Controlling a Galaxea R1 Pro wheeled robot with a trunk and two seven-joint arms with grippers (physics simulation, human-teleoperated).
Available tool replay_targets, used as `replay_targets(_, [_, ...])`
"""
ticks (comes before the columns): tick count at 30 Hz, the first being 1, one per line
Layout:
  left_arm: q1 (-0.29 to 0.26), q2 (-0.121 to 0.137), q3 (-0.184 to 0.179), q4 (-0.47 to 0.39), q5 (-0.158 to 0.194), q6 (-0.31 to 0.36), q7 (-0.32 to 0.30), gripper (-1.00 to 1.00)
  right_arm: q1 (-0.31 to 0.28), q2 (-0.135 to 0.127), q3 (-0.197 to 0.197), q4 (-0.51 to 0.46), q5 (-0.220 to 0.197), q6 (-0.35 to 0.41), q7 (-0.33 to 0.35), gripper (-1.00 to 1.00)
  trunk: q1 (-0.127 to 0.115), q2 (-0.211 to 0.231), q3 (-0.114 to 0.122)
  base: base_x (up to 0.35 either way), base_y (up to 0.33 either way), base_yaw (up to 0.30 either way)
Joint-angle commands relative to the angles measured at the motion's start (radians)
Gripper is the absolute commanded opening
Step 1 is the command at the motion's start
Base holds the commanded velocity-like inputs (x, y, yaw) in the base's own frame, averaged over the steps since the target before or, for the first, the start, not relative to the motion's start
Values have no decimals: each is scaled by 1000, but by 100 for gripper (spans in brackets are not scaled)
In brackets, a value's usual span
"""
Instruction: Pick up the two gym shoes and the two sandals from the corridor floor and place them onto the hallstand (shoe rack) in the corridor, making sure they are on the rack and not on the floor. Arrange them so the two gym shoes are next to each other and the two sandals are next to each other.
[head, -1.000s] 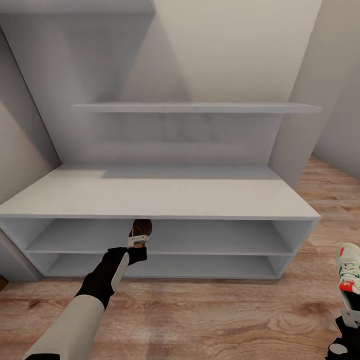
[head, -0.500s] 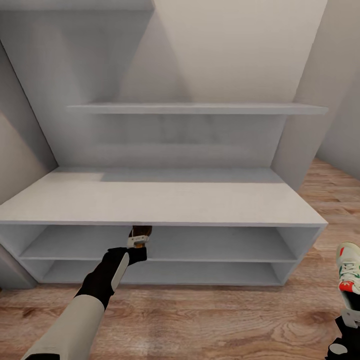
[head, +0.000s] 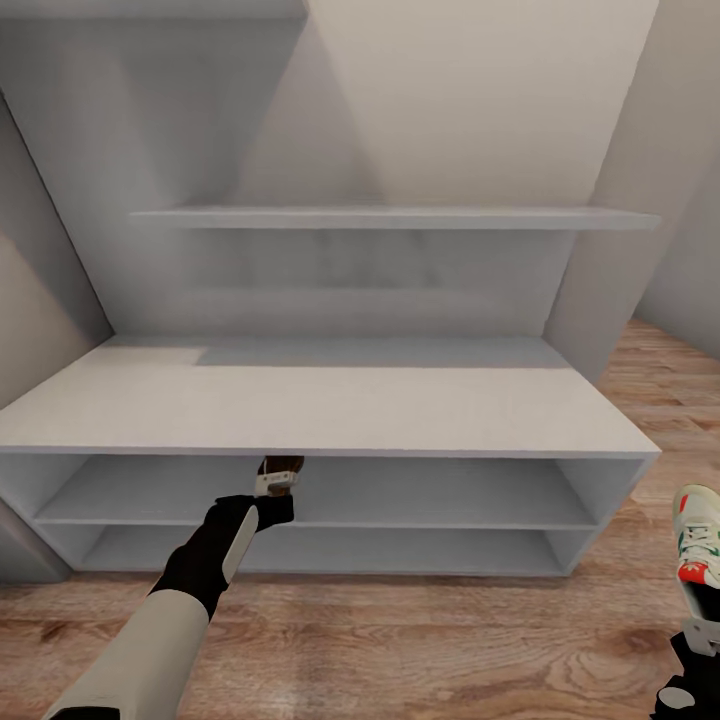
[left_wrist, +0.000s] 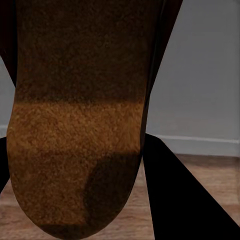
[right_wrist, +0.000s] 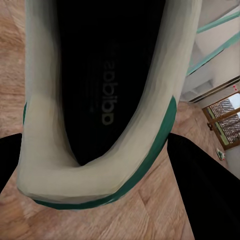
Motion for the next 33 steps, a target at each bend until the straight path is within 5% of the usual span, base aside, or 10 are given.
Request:
replay_targets(1, [0,-1,3,-1,5,6,-1,-100,-1,0,4,1,1,-1,-5,-100,0,0,-1,12,0,0])
replay_targets(33, [0,1,3,35,5,4,0,-100,-1,0,4,1,2,-1,-5,-100,0,0,-1,23,0,0])
